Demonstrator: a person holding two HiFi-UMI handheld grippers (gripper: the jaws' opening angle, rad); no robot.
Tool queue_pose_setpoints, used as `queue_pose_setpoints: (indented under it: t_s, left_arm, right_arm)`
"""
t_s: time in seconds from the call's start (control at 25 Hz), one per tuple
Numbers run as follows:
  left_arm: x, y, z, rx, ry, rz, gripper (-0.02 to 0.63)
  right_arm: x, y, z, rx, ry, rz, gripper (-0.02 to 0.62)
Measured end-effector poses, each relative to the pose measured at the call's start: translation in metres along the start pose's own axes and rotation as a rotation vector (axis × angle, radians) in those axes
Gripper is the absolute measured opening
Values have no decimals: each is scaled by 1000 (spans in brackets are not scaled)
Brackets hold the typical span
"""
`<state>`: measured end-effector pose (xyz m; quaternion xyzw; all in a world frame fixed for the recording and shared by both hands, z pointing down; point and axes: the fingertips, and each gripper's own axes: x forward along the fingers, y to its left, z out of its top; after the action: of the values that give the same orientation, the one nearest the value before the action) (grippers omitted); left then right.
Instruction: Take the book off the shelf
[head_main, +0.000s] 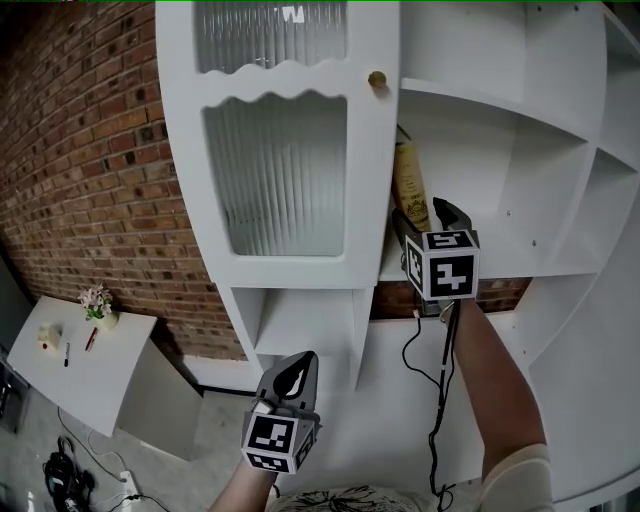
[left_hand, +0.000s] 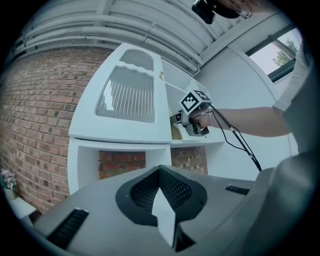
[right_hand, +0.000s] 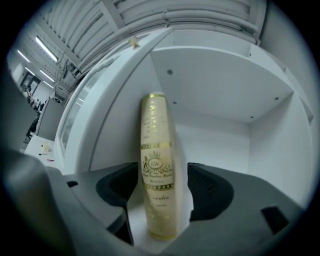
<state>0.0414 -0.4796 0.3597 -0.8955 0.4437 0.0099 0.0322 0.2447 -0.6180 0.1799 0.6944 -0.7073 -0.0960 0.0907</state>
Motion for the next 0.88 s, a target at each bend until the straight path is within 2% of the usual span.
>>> queue_pose_setpoints:
  t_s: [0.24, 0.36, 0.48, 0.88]
  left_arm:
    - [11, 3, 1, 4, -9, 5, 8]
    - [14, 4, 3, 10, -11, 6, 8]
    - [16, 5, 3, 12, -11, 6, 8]
    - [14, 6, 5, -3, 6, 9, 8]
  right_arm:
    - [37, -2, 7, -26, 61, -16, 311]
    - [50, -3, 4, -16, 92, 5, 311]
    - [57, -4, -1, -17, 112, 23, 288]
    - [57, -19, -2, -25, 101, -9, 236]
